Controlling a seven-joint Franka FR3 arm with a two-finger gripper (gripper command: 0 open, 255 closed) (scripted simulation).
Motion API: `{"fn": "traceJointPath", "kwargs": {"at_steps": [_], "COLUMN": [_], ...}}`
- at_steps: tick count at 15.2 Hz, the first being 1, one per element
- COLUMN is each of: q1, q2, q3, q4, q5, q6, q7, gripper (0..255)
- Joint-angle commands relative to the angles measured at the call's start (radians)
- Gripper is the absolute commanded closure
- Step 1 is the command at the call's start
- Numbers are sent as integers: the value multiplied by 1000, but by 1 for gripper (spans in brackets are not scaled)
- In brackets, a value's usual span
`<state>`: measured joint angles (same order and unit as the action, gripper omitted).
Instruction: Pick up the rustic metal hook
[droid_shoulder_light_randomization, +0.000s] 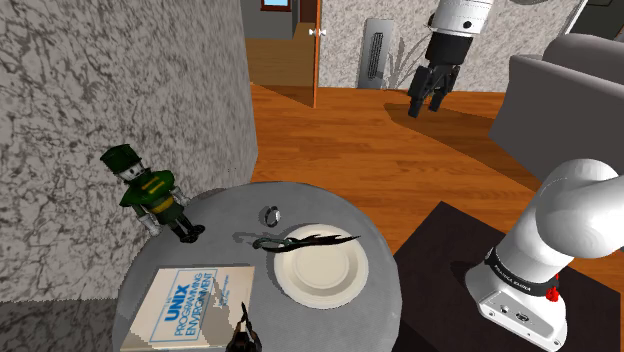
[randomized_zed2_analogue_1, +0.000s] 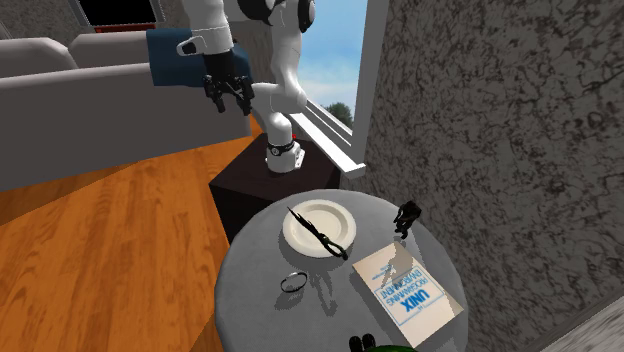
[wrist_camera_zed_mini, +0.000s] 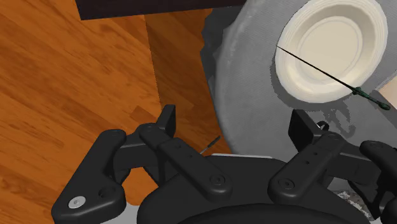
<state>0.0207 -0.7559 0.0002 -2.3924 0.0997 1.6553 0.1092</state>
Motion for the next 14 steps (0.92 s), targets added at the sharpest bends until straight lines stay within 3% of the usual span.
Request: {"fn": "traceJointPath", "kwargs": {"at_steps": [1,14], "q1": [0,160], "q2": [0,384], "q3": [0,106], "q4": [0,28], "q5": [0,2], "q6": [0,311], "q7": [0,-219], "gripper": [0,0]}}
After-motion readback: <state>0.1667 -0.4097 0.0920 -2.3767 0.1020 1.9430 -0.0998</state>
